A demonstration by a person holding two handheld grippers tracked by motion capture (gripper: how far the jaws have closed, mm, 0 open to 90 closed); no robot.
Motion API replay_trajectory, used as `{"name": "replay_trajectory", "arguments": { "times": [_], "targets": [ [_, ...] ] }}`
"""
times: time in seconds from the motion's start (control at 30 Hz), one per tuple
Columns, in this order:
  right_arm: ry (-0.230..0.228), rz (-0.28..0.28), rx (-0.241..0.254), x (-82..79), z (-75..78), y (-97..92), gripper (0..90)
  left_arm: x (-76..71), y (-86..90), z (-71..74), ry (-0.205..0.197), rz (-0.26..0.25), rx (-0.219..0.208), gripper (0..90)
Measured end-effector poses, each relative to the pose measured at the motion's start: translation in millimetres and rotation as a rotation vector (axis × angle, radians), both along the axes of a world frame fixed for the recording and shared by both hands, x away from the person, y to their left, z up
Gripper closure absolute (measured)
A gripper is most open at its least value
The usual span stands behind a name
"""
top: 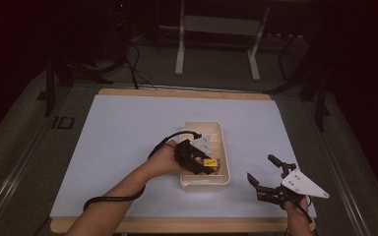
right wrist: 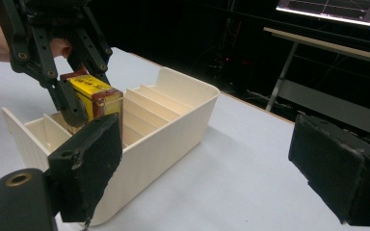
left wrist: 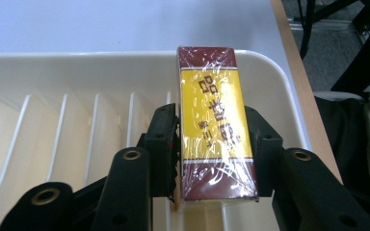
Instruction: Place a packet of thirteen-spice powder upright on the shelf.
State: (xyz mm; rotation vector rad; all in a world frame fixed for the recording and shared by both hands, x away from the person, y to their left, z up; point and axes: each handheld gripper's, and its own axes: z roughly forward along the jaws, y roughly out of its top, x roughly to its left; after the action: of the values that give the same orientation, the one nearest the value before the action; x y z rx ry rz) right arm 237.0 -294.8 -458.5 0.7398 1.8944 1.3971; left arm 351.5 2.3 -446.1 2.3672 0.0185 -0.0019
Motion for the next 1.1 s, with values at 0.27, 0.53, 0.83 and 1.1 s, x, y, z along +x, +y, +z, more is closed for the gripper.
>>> {"name": "replay_trajectory", "arguments": {
  "times": [0.27,0.53,0.83,1.1],
  "targets": [
    [-0.003,-0.004,0.002,0.1,0.4,-0.5,11.7,2.8,3.5,12.3,0.044,-0.003,-0.004,60.8],
    [-0.002,-0.007,0.004,0.2,0.6,0.1,11.7,3.6,16.6,30.1,0.054,0.018,-0.039,60.8],
    [-0.005,-0.015,0.007,0.4,0.9,0.0,11.7,8.0,35.4,37.7,0.093,0.075,-0.098,46.3],
    [-0.006,-0.022,0.011,0.0,1.6,-0.5,11.7,13.6,54.0,33.4,0.160,0.112,-0.135,12.6]
  ]
}}
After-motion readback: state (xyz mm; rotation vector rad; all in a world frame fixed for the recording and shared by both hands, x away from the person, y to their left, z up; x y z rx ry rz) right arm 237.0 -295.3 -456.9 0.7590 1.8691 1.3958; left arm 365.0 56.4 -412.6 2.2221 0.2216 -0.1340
